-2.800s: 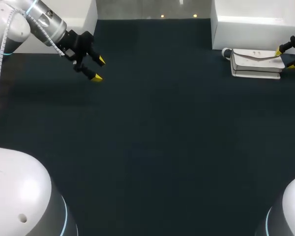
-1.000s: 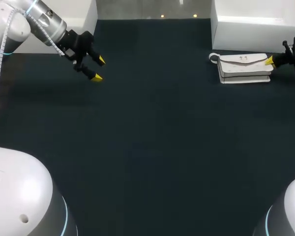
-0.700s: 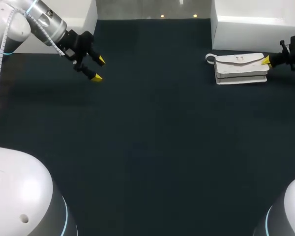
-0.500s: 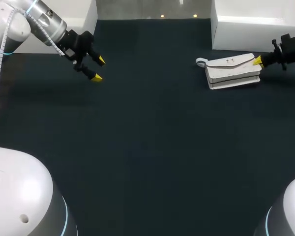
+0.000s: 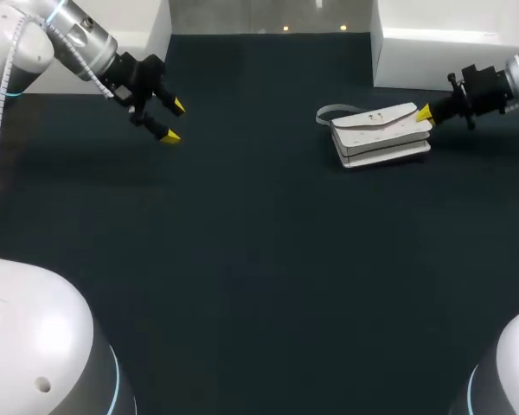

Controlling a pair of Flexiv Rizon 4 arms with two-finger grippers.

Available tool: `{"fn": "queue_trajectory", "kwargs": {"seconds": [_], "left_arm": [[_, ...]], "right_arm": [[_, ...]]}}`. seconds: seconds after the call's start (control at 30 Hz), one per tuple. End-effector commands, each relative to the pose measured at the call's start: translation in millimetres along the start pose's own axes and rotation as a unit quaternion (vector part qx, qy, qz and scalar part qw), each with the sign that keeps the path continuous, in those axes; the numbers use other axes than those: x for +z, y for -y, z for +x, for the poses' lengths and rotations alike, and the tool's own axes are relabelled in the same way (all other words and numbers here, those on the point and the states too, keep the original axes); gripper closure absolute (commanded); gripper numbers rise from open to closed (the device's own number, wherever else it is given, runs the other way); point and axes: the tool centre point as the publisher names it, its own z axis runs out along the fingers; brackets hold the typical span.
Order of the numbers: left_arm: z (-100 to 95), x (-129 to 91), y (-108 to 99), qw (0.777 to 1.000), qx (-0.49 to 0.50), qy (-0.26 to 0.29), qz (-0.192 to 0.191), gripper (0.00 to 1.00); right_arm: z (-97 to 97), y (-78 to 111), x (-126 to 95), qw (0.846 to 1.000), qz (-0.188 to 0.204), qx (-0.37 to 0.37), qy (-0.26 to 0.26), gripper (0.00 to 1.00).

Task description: Pick up the bag, open it, inspect its contents, close it, and place it on the opposite side

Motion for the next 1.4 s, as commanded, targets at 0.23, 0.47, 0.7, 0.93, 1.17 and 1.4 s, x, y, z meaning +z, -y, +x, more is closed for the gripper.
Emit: {"fn": "queue_trajectory", "kwargs": {"seconds": [0.23,0.47,0.7,0.93,1.17,1.4], "left_arm": [[-0.4,1,-1,1.000,0.001,0.001,0.001,0.00],[-0.4,1,-1,1.000,0.001,0.001,0.001,0.00],[-0.4,1,-1,1.000,0.001,0.001,0.001,0.00],[-0.4,1,-1,1.000,0.001,0.001,0.001,0.00],[-0.4,1,-1,1.000,0.001,0.001,0.001,0.00],[-0.4,1,-1,1.000,0.001,0.001,0.001,0.00]], "right_arm": [[30.9,43.4,33,0.990,-0.142,-0.005,0.017,1.00],[34.9,60.1,56,0.988,-0.154,0.023,0.003,1.00],[34.9,60.1,56,0.988,-0.154,0.023,0.003,1.00],[34.9,60.1,56,0.988,-0.154,0.023,0.003,1.00],[48.4,59.8,82,0.985,-0.168,0.026,-0.019,1.00],[69.0,64.5,126,0.987,-0.151,0.036,-0.052,1.00]]}}
